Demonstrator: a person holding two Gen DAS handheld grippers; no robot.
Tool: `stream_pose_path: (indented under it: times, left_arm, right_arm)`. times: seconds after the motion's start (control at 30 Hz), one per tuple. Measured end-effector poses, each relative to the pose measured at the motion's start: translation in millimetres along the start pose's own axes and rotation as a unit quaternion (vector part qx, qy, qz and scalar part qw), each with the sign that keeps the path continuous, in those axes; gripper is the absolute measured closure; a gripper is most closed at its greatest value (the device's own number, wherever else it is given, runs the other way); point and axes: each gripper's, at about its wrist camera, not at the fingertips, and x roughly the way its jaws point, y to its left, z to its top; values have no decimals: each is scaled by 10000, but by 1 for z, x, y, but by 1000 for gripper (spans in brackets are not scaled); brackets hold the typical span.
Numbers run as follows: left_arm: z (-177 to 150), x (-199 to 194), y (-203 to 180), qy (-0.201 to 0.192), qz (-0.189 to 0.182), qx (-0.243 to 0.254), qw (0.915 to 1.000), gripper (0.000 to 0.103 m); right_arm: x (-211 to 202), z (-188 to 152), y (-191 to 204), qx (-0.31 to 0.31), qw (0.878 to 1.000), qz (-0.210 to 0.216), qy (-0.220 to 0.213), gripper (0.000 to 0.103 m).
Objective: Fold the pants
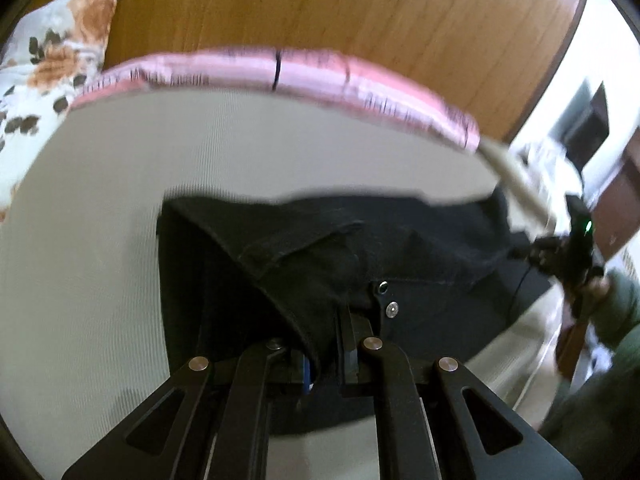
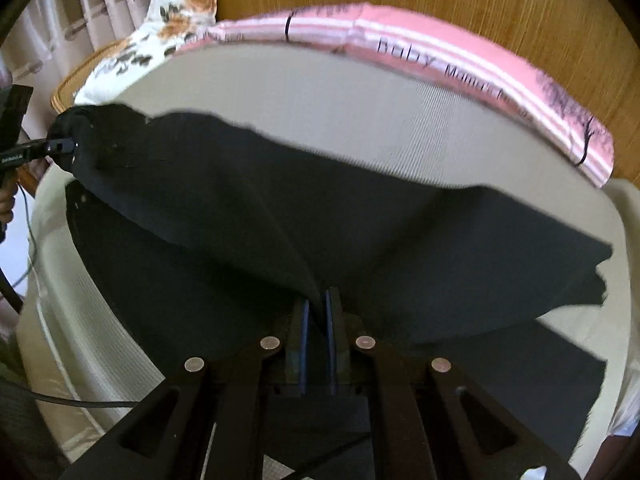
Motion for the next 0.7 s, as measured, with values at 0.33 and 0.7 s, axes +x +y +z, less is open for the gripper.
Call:
stream_pose_path:
  times: [0.33, 0.7]
  left_arm:
    - [-24, 7, 1, 649, 701, -17, 9954, 54]
    - [-67, -41, 18, 559, 459, -1905, 9790, 41]
  right_arm:
    - [16, -17, 16, 136, 9995, -279, 19, 82]
    - [-16, -43, 3, 1239, 9911, 311, -376, 62]
